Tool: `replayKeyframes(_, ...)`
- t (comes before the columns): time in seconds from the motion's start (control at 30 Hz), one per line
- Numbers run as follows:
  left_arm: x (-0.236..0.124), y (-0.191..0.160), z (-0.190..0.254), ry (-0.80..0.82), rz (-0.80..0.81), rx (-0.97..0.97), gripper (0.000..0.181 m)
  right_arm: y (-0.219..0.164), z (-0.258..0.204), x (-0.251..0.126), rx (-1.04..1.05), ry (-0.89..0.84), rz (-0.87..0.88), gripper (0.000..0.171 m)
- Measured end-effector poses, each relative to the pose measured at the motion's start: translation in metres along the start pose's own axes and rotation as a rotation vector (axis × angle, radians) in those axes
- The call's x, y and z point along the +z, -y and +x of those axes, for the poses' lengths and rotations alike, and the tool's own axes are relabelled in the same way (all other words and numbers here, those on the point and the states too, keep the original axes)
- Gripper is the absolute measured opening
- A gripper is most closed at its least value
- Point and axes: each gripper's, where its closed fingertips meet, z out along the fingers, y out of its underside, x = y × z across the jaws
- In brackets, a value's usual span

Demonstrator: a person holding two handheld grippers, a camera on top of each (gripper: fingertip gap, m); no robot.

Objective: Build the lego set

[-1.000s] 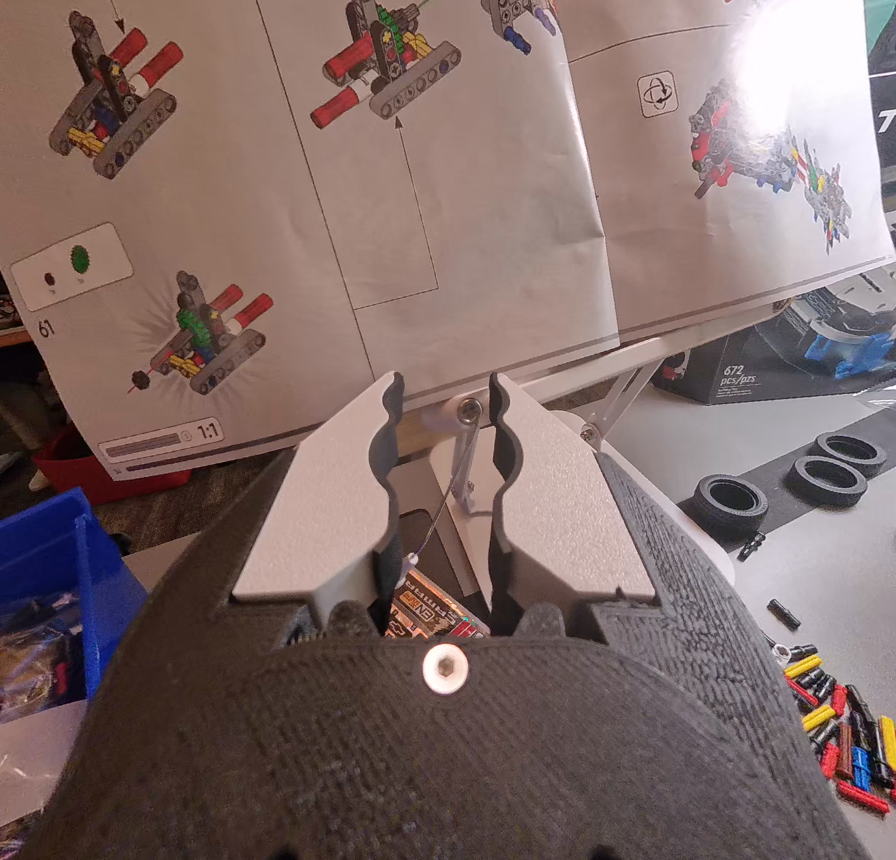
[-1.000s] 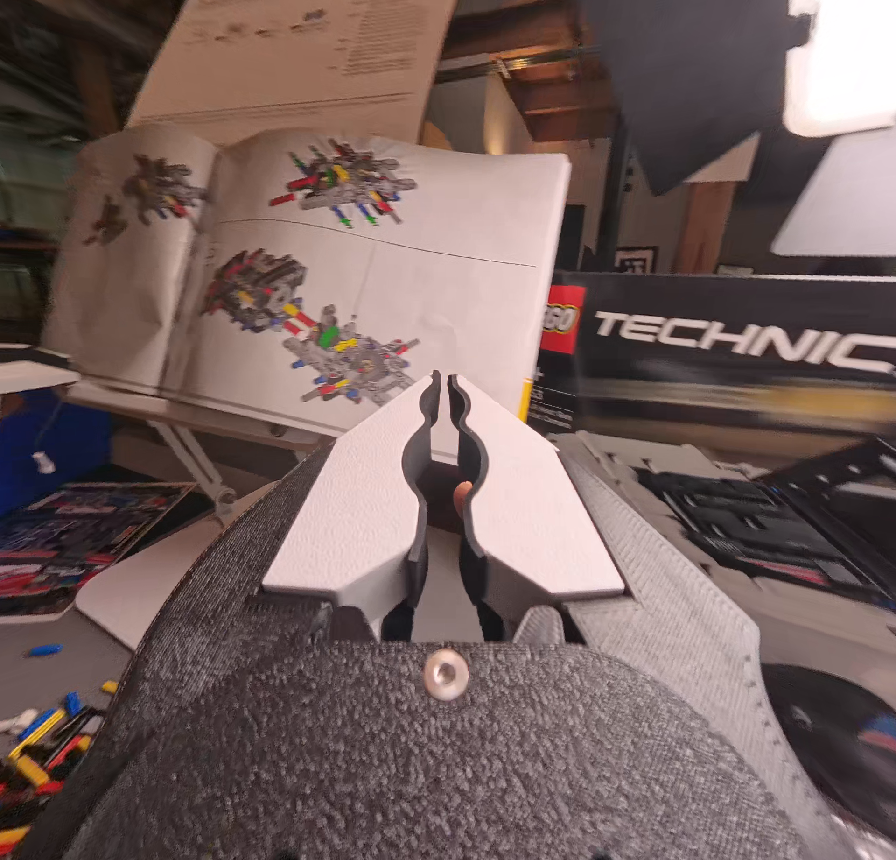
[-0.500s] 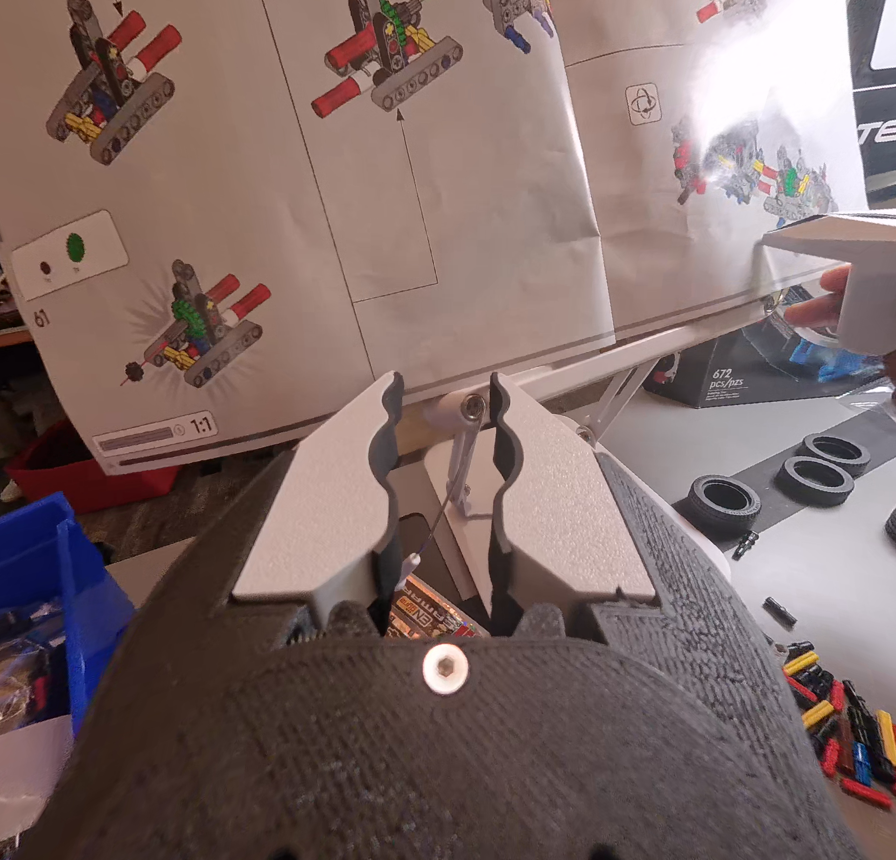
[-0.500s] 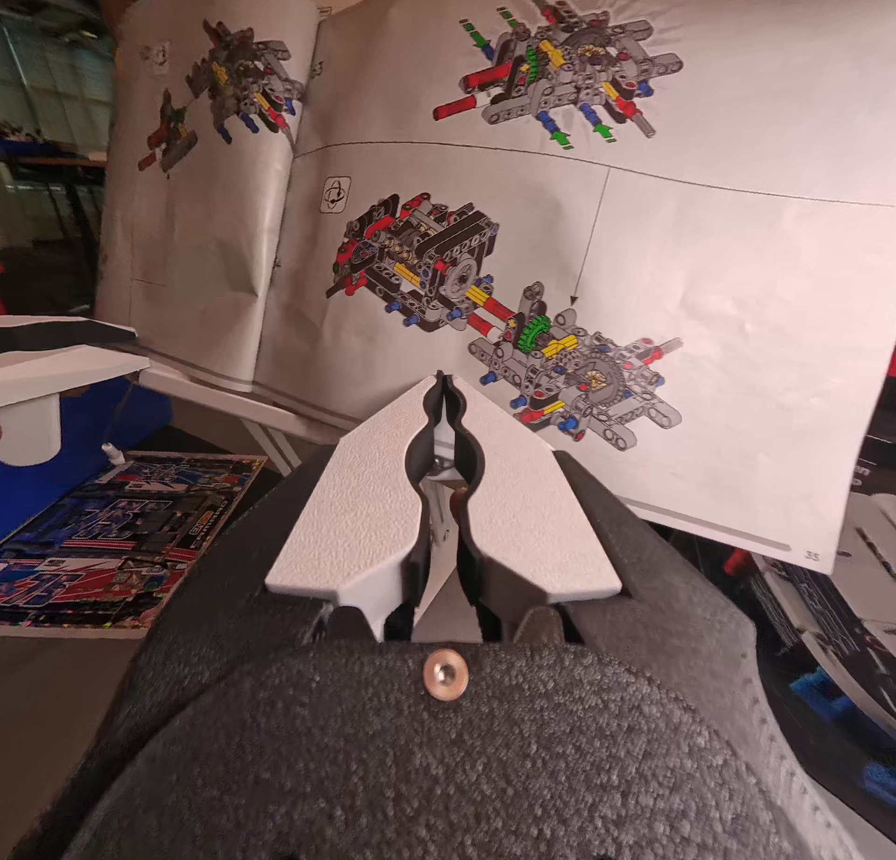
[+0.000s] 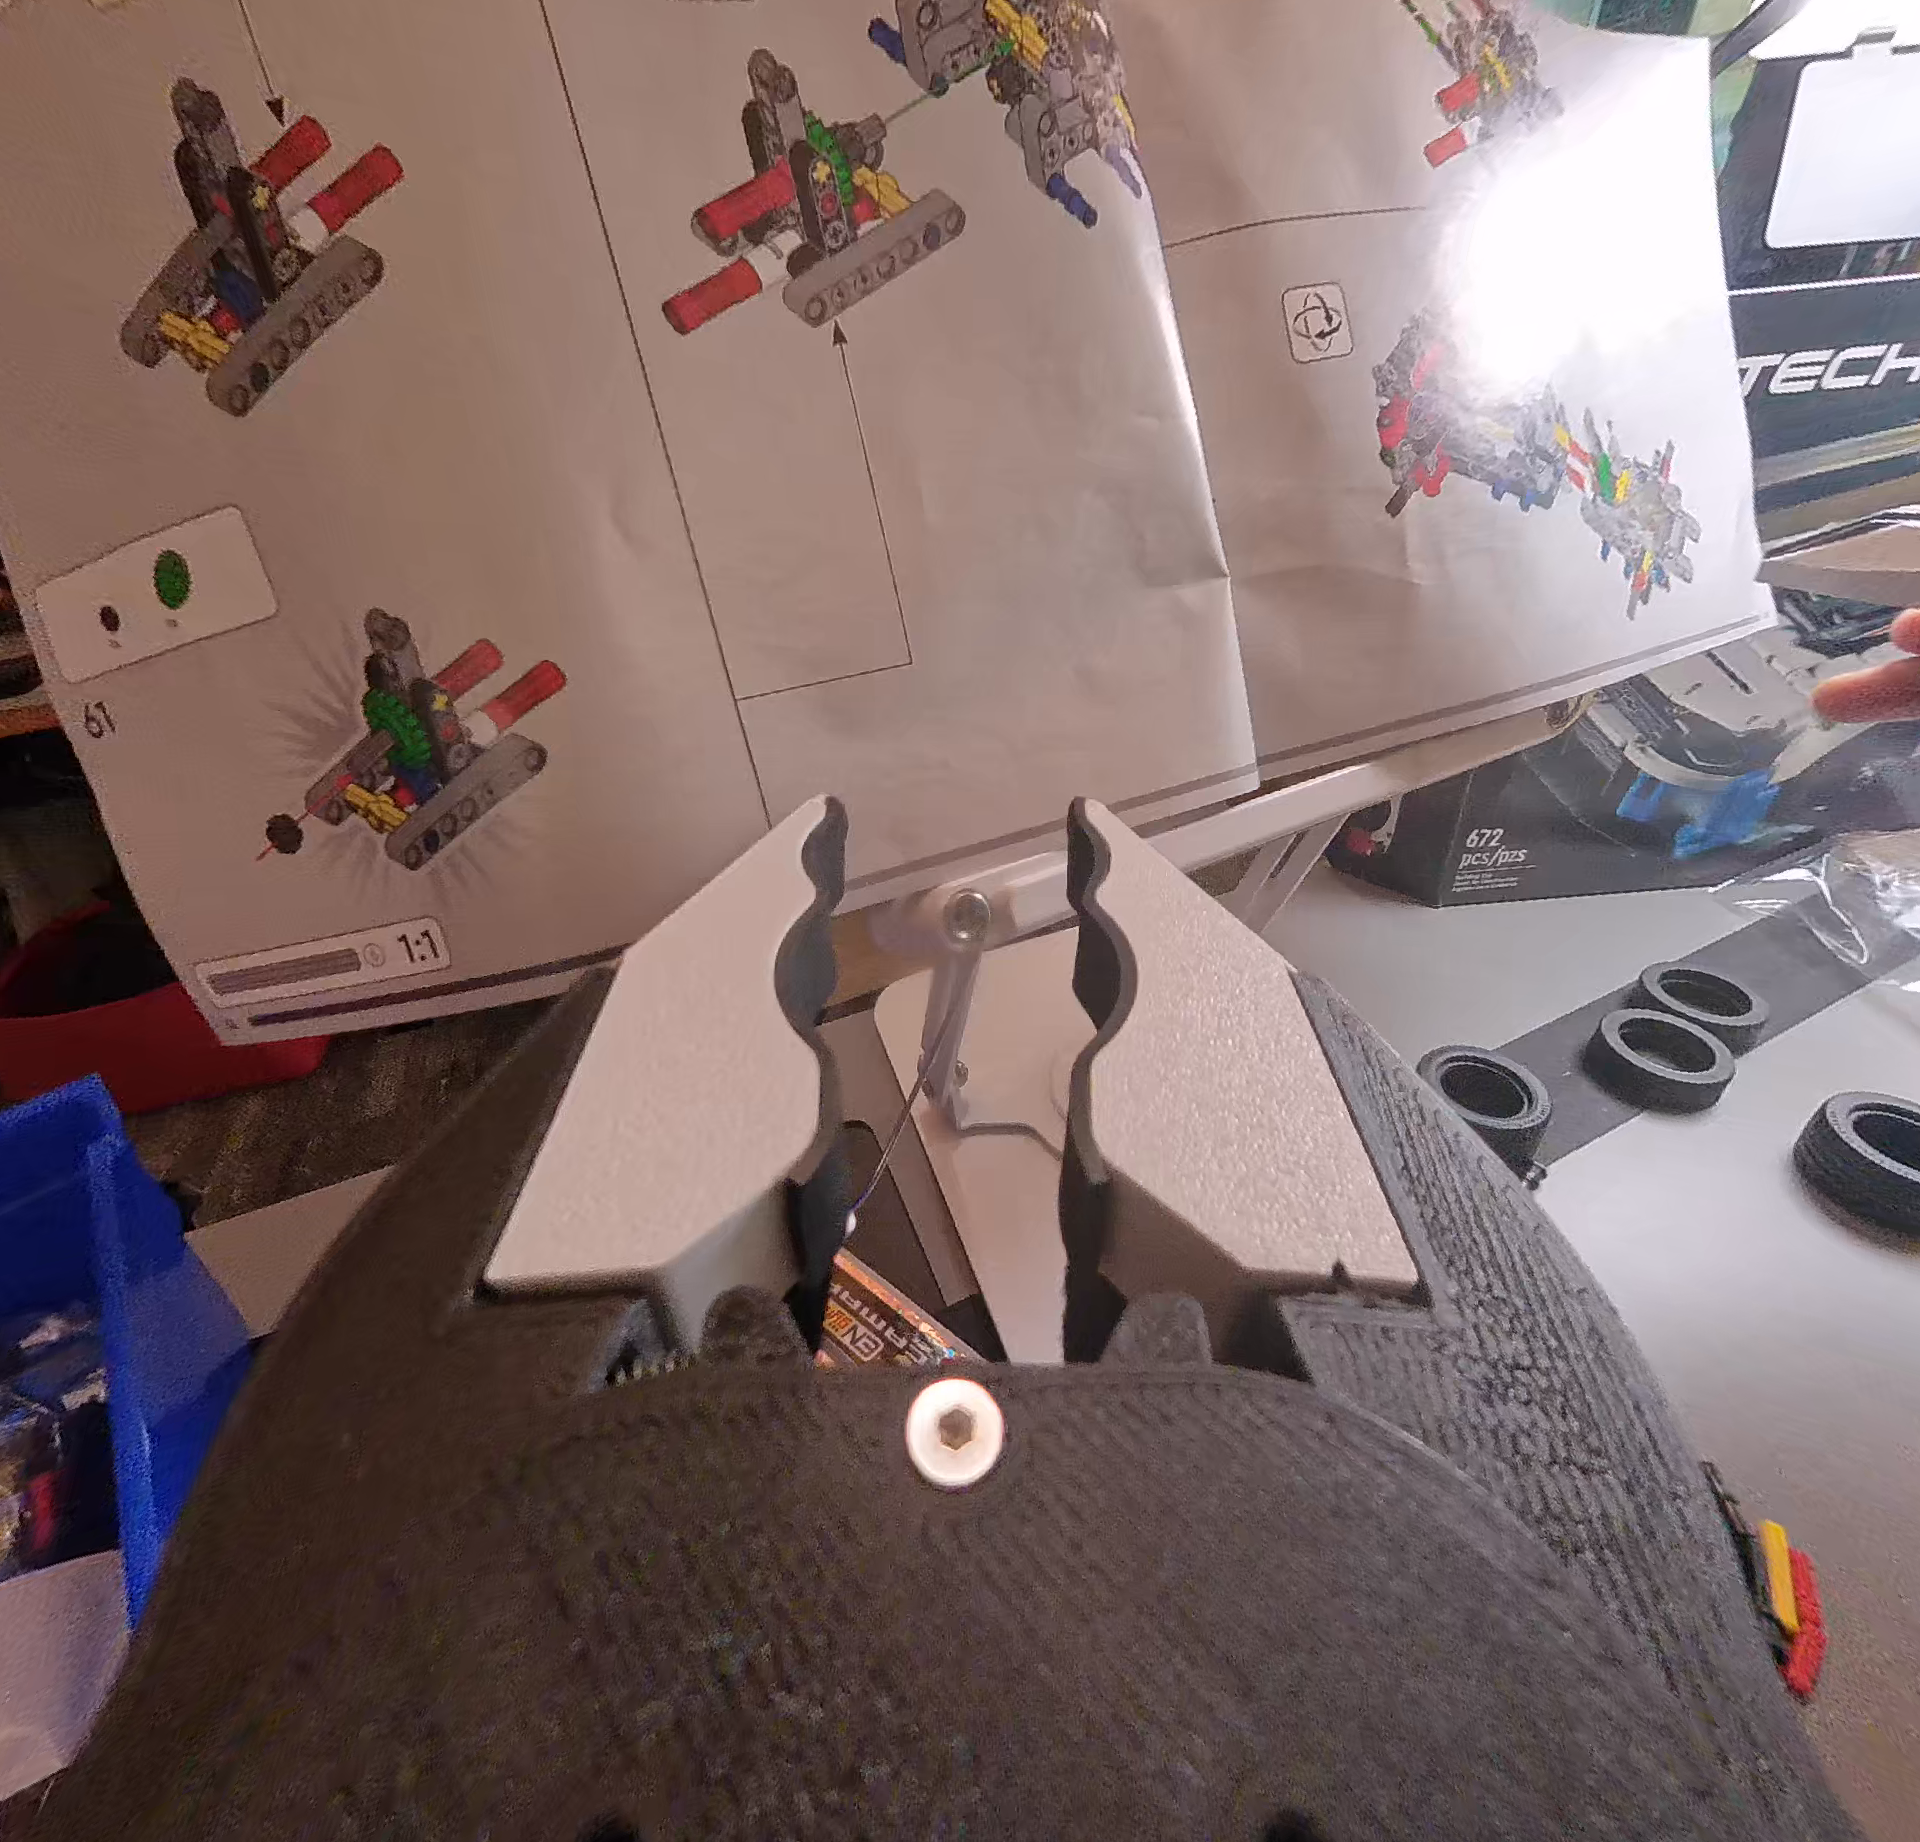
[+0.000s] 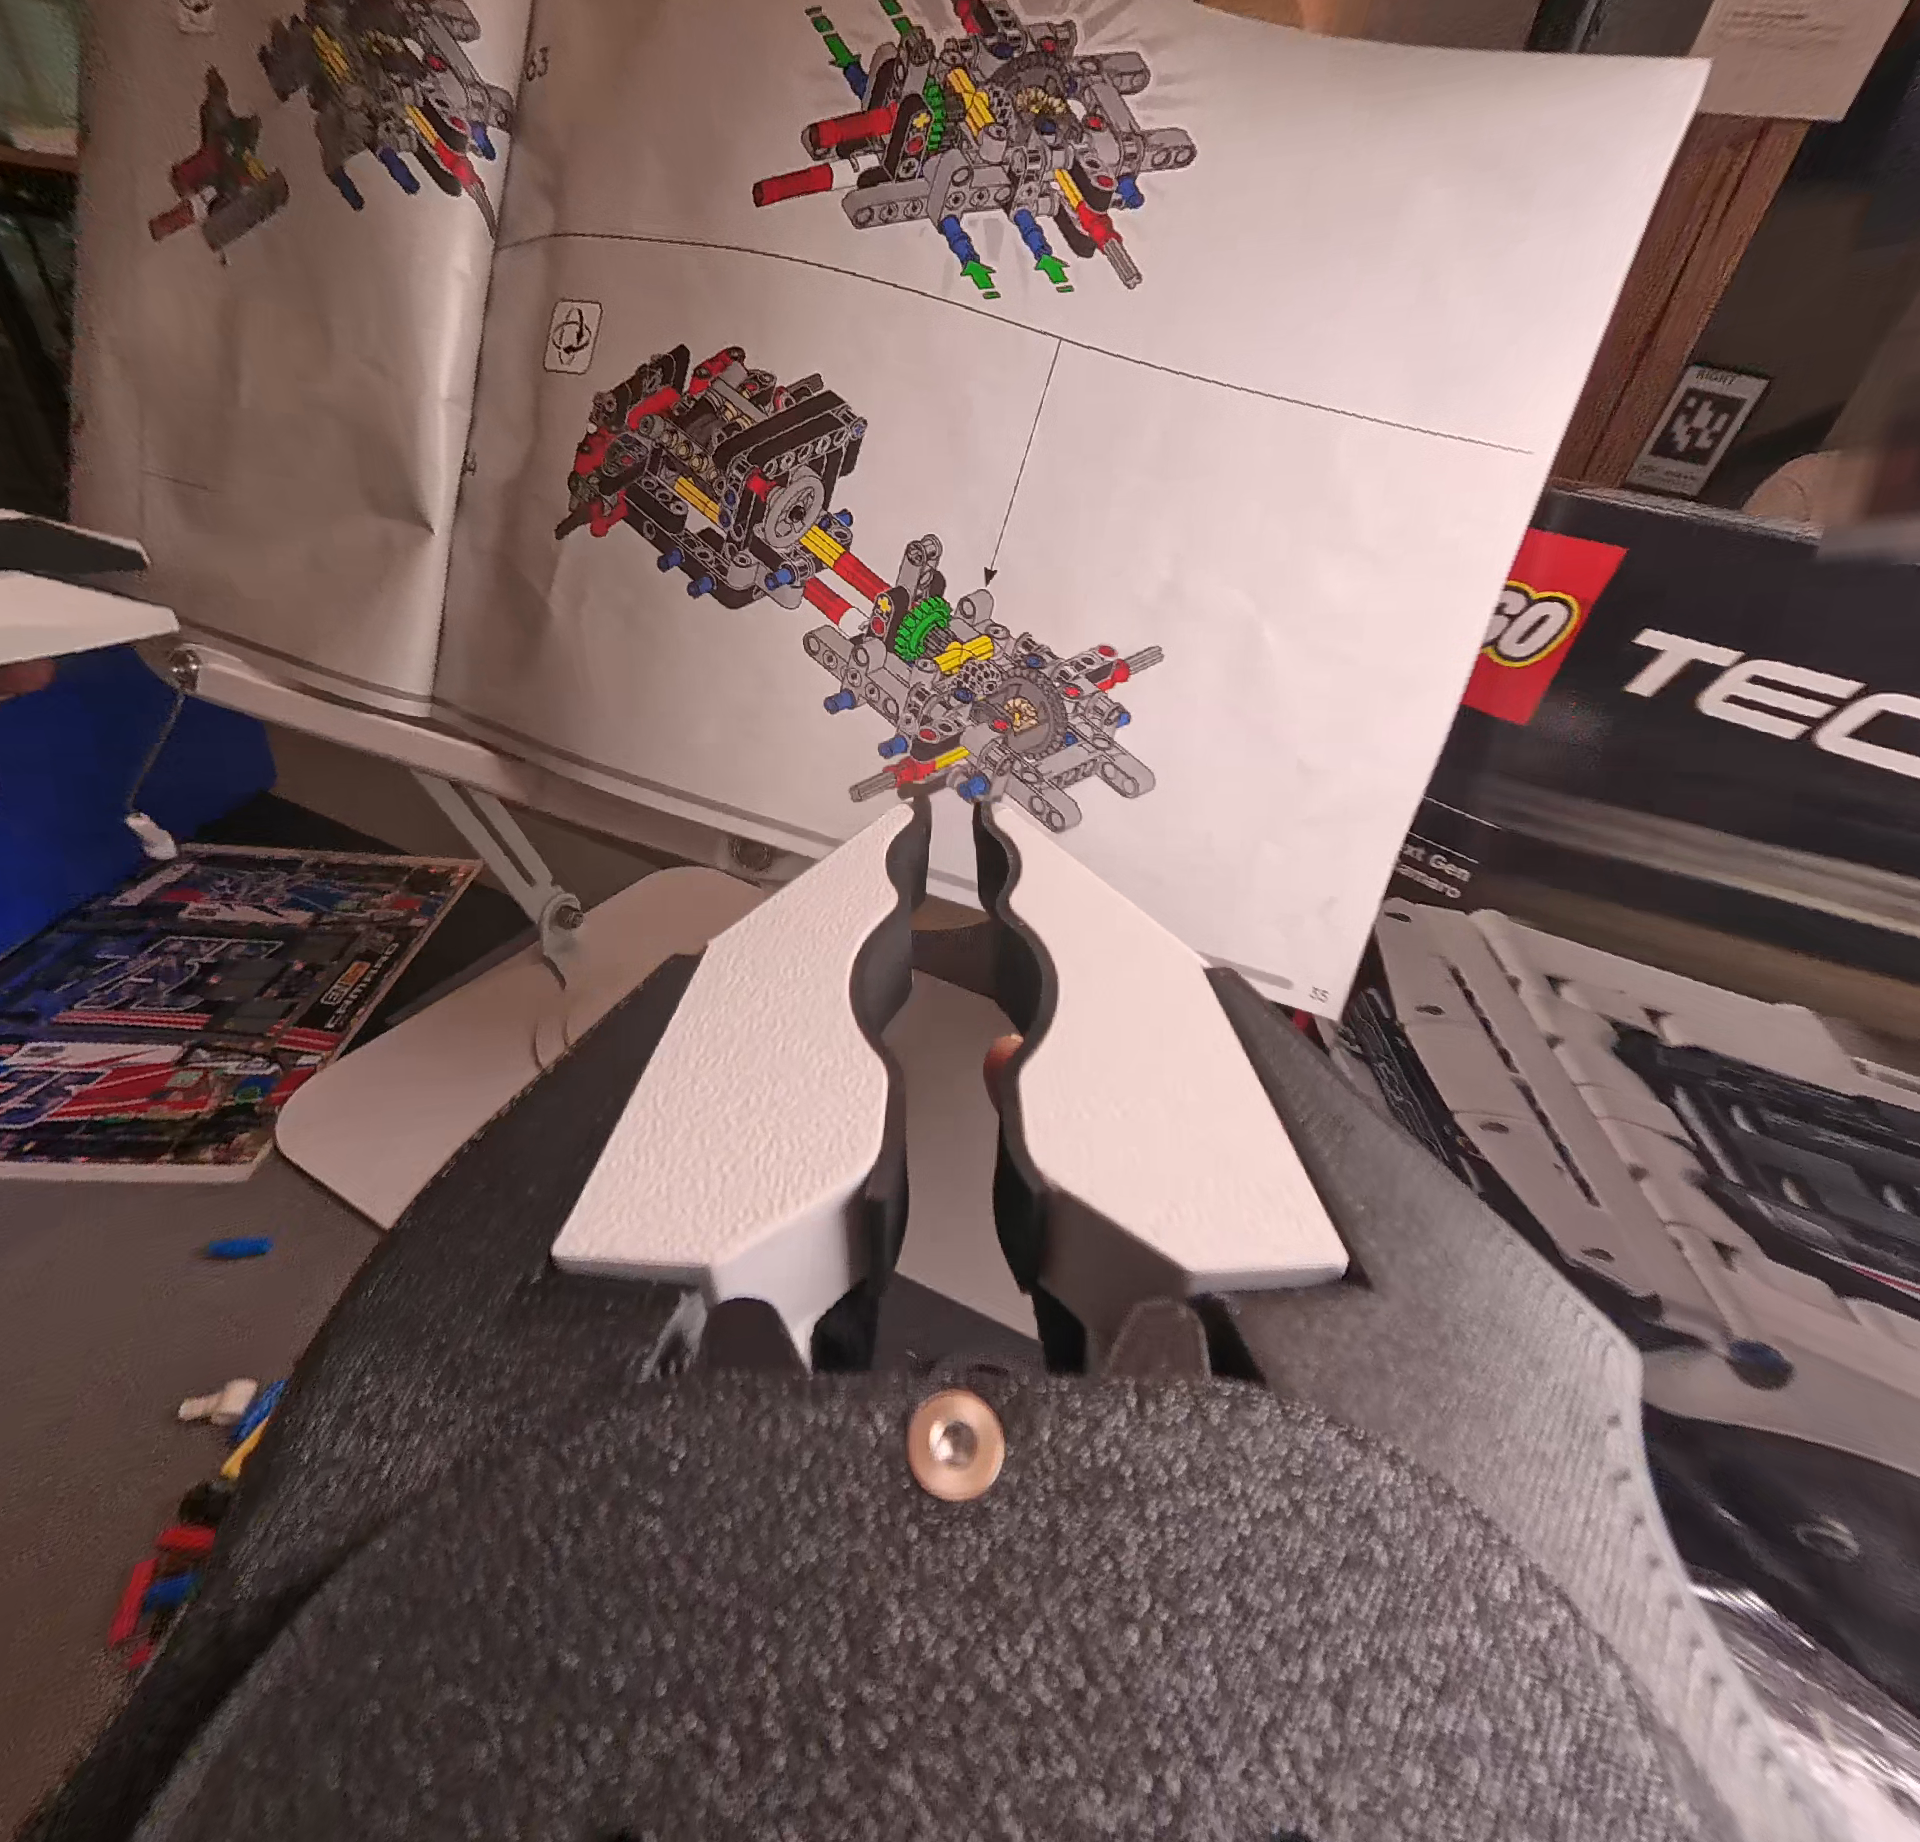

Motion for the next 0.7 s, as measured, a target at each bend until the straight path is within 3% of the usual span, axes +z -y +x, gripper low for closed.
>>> replayKeyframes(0.17,-0.019,0.031,0.009,-0.043,0.026,0.052,0.046,0.006,-0.01,-0.058,-0.062,0.087,-0.006,0.01)
replayKeyframes(0.33,-0.075,0.054,0.035,-0.211,0.011,0.177,0.049,-0.014,-0.058,-0.137,-0.17,0.323,-0.069,0.013)
replayKeyframes(0.43,-0.129,0.028,0.063,-0.408,-0.096,0.295,0.051,-0.057,-0.102,-0.194,-0.336,0.555,-0.183,0.018)
replayKeyframes(0.53,-0.19,-0.02,0.085,-0.594,-0.246,0.383,0.054,-0.111,-0.134,-0.243,-0.468,0.708,-0.312,0.023)
replayKeyframes(0.7,-0.273,-0.091,0.124,-0.849,-0.454,0.383,0.068,-0.157,-0.177,-0.268,-0.444,0.857,-0.415,0.048)
